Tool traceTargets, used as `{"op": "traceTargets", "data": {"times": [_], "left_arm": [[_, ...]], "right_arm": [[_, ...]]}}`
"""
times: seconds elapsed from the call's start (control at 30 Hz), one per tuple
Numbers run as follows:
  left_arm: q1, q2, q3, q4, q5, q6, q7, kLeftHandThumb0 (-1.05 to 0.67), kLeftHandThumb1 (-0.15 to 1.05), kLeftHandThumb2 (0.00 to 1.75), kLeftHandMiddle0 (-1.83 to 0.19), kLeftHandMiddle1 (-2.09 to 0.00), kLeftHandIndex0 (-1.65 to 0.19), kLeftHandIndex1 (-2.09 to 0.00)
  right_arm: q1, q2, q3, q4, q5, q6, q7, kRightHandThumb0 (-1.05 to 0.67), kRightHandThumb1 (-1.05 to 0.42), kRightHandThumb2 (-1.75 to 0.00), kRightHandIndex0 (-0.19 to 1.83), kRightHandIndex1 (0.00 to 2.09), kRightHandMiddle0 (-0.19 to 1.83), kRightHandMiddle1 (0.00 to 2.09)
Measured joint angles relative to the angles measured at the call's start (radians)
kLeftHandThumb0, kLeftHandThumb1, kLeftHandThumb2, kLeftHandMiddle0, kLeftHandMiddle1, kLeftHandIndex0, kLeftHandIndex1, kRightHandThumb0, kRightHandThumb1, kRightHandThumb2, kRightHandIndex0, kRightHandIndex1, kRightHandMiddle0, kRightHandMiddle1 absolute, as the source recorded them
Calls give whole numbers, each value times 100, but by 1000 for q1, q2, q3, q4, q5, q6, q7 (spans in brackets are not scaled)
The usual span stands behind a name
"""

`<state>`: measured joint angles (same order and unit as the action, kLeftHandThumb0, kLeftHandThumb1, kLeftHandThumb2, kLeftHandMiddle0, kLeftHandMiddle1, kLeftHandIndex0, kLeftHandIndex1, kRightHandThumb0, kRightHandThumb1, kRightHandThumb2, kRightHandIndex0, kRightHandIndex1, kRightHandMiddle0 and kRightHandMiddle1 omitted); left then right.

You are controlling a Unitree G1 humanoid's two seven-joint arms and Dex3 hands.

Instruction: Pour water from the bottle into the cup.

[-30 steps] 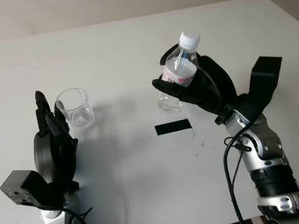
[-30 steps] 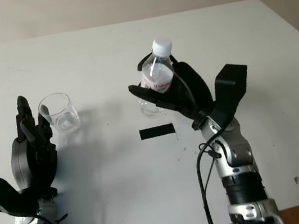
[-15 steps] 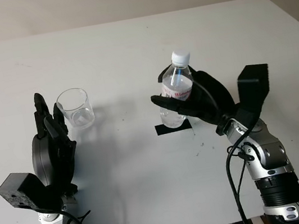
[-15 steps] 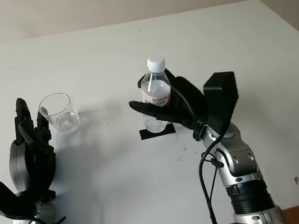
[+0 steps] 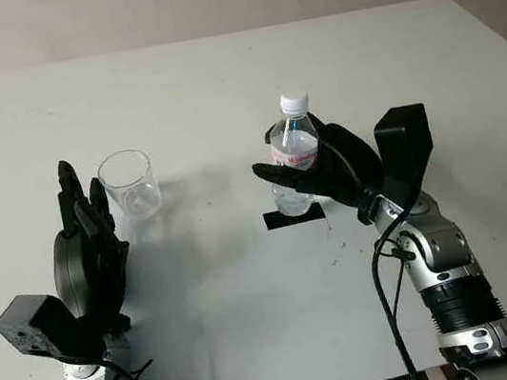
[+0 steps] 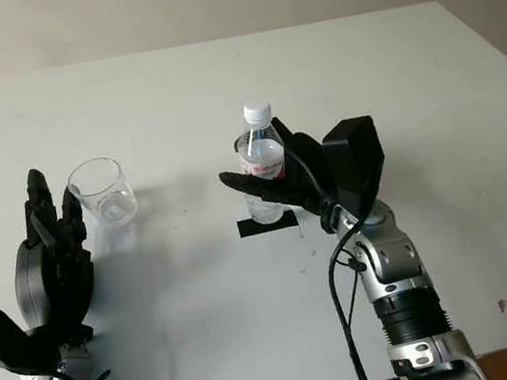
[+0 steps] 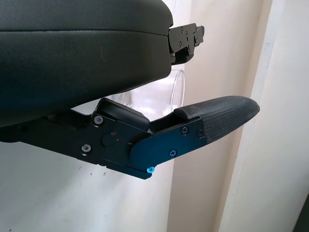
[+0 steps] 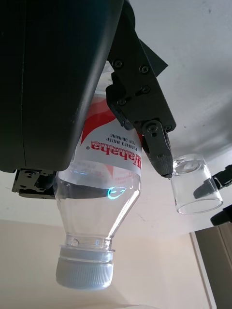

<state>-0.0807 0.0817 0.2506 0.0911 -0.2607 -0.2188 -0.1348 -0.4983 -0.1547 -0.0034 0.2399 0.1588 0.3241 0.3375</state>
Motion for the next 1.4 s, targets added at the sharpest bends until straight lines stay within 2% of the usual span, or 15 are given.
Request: {"op": "traceTargets", "data": {"times": [0.37,0.53,1.0,1.2,1.3,1.4], "left_arm": [[1,0,3,-1,-2,2,0,-86,105,80,19,-22,16,0],[1,0,3,-1,-4,3,0,-86,105,80,19,-24,16,0],[0,4,4,0,-4,3,0,-86,105,80,19,-23,16,0],[0,5,4,0,-6,5,-3,-86,105,80,19,-23,16,0],[0,6,4,0,-7,4,-5,-86,105,79,19,-25,15,0],[0,6,4,0,-6,4,-5,-86,105,79,19,-25,16,0]], "right_arm": [[-10,1,0,22,1,2,10,-19,-105,-30,-13,209,-19,209],[9,-1,-1,-23,10,49,19,-18,-105,-30,-5,209,-19,209],[80,-21,0,-161,30,150,42,-19,-105,-30,-2,209,-19,209],[78,-20,1,-141,13,117,27,-18,-105,-31,-5,209,-19,209],[74,-20,5,-97,-6,60,18,-18,-105,-30,-16,209,-19,209],[74,-19,17,-53,-39,-29,6,-28,-105,-14,-17,209,-19,209]]}}
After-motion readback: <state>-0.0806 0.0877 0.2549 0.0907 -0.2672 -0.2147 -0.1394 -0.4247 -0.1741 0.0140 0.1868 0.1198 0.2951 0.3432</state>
